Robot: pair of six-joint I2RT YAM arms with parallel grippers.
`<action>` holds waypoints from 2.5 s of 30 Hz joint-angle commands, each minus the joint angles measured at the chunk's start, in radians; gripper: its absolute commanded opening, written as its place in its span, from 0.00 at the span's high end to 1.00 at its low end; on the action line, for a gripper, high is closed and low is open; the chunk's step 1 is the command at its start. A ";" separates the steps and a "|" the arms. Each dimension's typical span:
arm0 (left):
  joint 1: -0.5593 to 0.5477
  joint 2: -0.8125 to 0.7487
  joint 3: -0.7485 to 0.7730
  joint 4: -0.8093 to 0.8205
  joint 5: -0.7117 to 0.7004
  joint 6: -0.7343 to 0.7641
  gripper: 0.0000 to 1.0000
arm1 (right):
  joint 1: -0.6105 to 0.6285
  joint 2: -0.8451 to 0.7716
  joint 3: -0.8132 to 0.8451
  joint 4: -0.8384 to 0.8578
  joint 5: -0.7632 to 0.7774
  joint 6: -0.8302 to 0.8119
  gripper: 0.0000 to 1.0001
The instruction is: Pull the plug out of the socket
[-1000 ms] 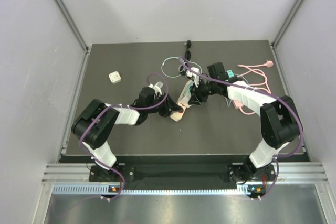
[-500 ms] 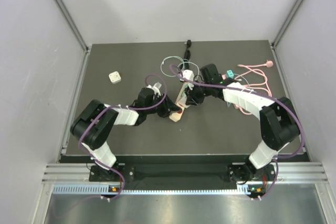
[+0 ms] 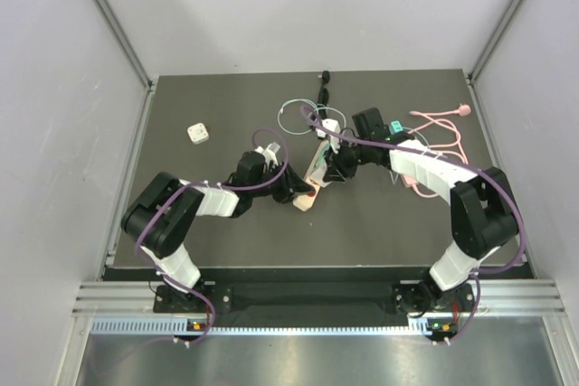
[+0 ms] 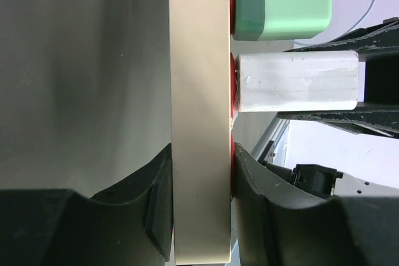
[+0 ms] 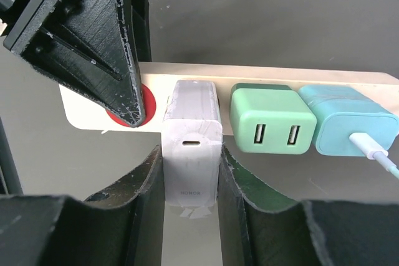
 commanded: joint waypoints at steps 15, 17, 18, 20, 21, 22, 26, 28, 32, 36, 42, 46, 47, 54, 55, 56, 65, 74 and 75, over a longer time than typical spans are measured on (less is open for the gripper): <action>0.020 0.054 0.081 -0.086 -0.136 -0.002 1.00 | 0.096 -0.129 0.013 0.082 0.171 0.039 1.00; 0.020 0.056 0.076 -0.077 -0.121 0.007 1.00 | 0.066 -0.119 0.034 0.054 0.126 0.040 1.00; 0.020 0.060 0.073 -0.070 -0.113 0.013 1.00 | 0.025 -0.111 0.039 0.048 0.105 0.043 1.00; 0.020 0.065 0.059 -0.041 -0.096 0.013 1.00 | -0.031 -0.105 0.042 0.033 0.051 0.046 1.00; 0.021 0.069 0.053 -0.035 -0.092 0.013 1.00 | -0.046 -0.100 0.042 0.030 0.034 0.051 1.00; 0.020 0.071 0.048 -0.024 -0.089 0.013 1.00 | -0.062 -0.100 0.045 0.025 0.016 0.057 1.00; 0.020 0.079 0.038 0.006 -0.066 0.010 1.00 | -0.114 -0.060 0.059 0.005 -0.076 0.069 1.00; 0.020 0.077 0.035 0.006 -0.066 0.010 1.00 | -0.118 -0.053 0.061 0.004 -0.079 0.072 1.00; 0.020 0.080 0.042 -0.017 -0.086 0.010 1.00 | -0.114 -0.077 0.055 0.014 -0.041 0.091 1.00; 0.020 0.099 0.062 -0.055 -0.119 0.010 1.00 | -0.043 -0.149 0.025 0.057 0.065 0.089 1.00; 0.020 0.122 0.087 -0.083 -0.148 0.012 1.00 | 0.079 -0.163 0.035 0.056 0.204 0.056 1.00; 0.020 0.132 0.091 -0.092 -0.158 0.023 1.00 | 0.087 -0.160 0.042 0.050 0.224 0.049 1.00; 0.020 0.134 0.090 -0.092 -0.158 0.023 1.00 | 0.080 -0.157 0.045 0.048 0.229 0.048 1.00; 0.020 0.155 0.068 -0.008 -0.093 0.030 1.00 | -0.013 -0.152 0.051 0.027 0.120 0.059 1.00; 0.020 0.160 0.068 0.003 -0.083 0.029 1.00 | -0.020 -0.157 0.048 0.027 0.100 0.057 1.00; 0.020 0.167 0.067 0.012 -0.073 0.029 1.00 | -0.031 -0.170 0.045 0.031 0.061 0.054 1.00; 0.020 0.145 0.041 0.026 -0.053 0.059 0.61 | -0.094 -0.188 0.019 0.056 -0.075 0.075 1.00; 0.020 0.065 0.039 -0.130 -0.138 0.170 0.36 | -0.102 -0.181 0.015 0.060 -0.093 0.080 1.00; 0.020 0.056 0.041 -0.165 -0.162 0.178 0.36 | -0.103 -0.181 0.013 0.060 -0.093 0.082 1.00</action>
